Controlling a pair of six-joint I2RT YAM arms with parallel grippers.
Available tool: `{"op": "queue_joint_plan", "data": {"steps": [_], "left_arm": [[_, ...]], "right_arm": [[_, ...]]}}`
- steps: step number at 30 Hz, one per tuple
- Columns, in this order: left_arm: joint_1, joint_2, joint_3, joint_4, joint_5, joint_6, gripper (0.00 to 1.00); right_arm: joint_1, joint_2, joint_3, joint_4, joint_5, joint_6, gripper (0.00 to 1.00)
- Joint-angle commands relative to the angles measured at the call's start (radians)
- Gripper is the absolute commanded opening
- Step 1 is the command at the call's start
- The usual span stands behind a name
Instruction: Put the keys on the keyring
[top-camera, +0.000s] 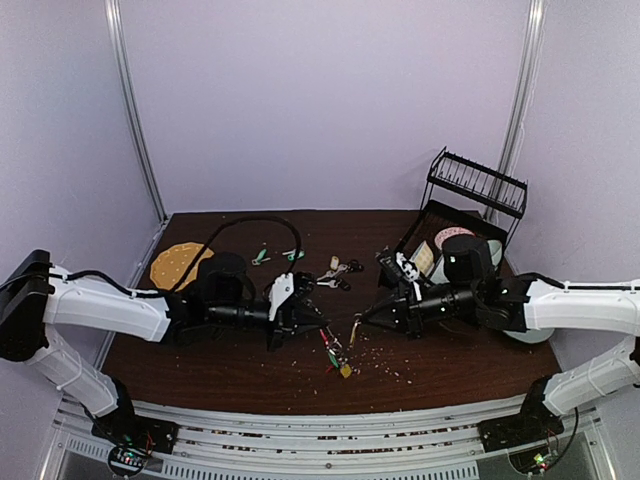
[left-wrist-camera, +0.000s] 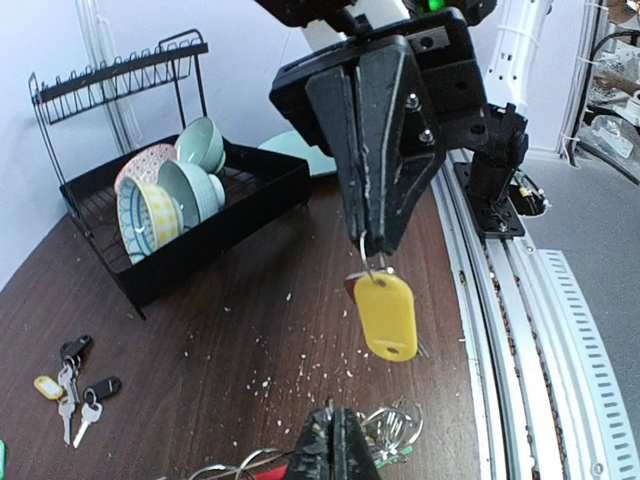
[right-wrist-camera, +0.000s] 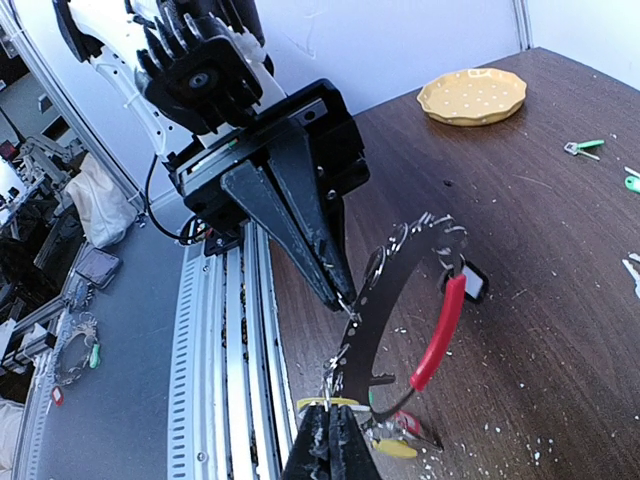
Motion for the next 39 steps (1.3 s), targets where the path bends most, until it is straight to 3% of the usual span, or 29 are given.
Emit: {"op": "queue_joint_plan", "data": {"steps": [1,5,11,17,39], "left_arm": [[-0.012,-0.027,0.057,0.107,0.068,0.114,0.0],[-0.024,-0.033,0.069,0.136,0.066,0.132,0.0],[-0.087,-0.01,0.114,0.147,-0.102,0.163,0.0],[-0.12,0.012,0.136,0.146,-0.162,0.175,0.0],[-0.136,0.01,0.132,0.178,-0.159,0.136,0.0]], "right_arm": [[0.004,-0.054,0.019,-0.002,-0.037,-0.006,0.0],[0.009,-0.058,0.028,-0.034,-0.042,-0.026,0.0],[0.012,-0.036,0.05,-0.001,-0.093,-0.032,0.0],[0.008,-0.029,0.053,-0.008,-0.05,-0.048,0.0],[-0.038,-0.036,-0.01,0.158,-0.051,0.017,0.0]]}}
